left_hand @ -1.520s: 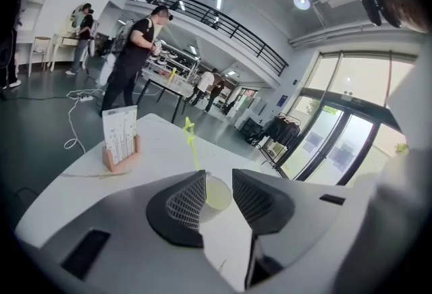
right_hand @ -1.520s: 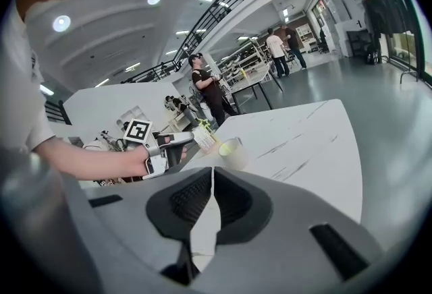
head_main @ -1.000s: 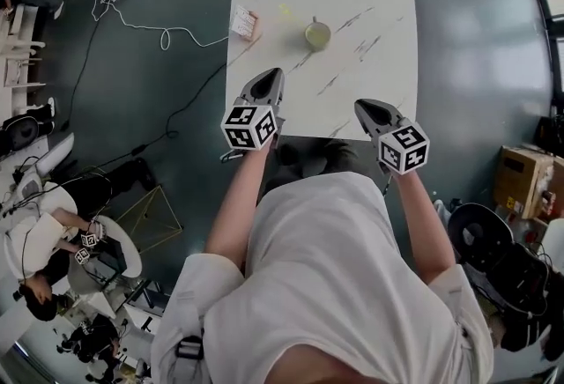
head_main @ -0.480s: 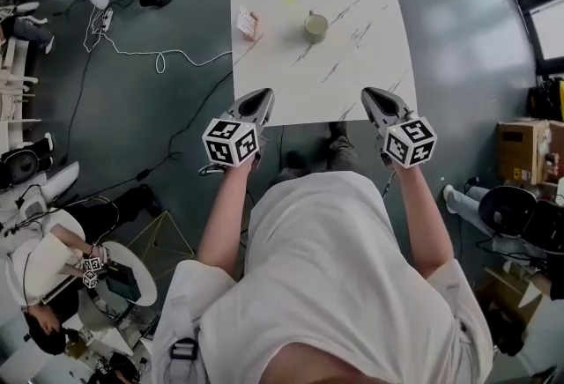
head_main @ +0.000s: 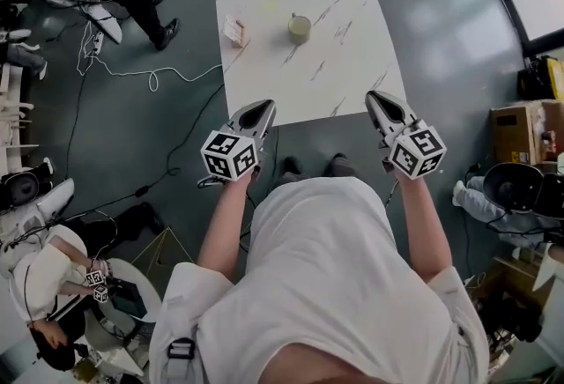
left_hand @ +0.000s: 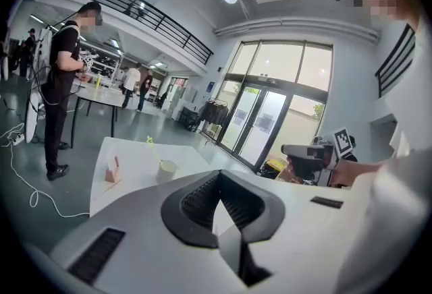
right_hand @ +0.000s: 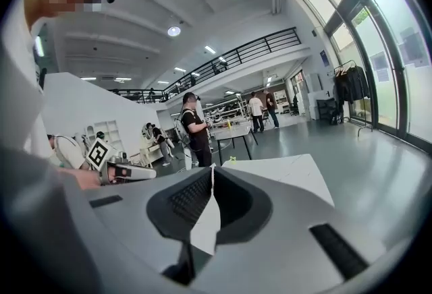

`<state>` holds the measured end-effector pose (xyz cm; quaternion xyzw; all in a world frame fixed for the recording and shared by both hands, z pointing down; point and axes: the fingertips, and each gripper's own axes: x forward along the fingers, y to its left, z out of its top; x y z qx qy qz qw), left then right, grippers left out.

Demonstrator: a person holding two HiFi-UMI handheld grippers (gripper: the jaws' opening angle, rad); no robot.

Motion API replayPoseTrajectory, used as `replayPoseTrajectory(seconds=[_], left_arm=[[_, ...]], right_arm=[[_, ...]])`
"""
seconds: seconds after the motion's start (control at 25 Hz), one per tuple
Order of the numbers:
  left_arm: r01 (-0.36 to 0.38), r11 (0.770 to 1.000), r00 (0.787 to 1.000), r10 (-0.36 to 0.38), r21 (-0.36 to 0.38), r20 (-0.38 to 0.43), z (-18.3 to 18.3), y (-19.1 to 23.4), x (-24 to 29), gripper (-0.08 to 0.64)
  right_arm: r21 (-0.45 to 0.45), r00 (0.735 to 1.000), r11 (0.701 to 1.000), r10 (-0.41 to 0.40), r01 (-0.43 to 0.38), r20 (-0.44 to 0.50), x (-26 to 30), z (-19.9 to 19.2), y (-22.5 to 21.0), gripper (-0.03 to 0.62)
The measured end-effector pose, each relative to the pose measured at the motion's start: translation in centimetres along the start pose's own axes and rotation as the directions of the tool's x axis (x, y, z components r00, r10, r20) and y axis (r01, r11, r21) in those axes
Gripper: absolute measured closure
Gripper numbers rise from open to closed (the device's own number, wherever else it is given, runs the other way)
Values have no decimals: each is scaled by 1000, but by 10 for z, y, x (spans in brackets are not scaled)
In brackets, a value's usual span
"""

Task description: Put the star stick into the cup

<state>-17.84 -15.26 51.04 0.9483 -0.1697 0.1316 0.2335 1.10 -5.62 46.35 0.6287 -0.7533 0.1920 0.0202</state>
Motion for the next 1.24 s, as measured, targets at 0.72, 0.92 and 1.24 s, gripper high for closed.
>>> replayPoseTrajectory(seconds=[0.72, 0.92, 1.24], left_arm=[[-94, 993, 993, 98, -64, 63, -1, -50, 0, 546], [-95, 994, 993, 99, -62, 63, 1, -56, 7, 546], [-101, 993, 993, 105, -64, 61, 1, -63, 11, 546]], right_arm=[[-8, 997, 998, 69, -69, -31, -51, -5, -44, 563], [-20, 996, 996, 87, -88, -32, -50, -1, -50, 563], [-22, 994, 994, 104, -104, -35, -53, 0, -53, 563]])
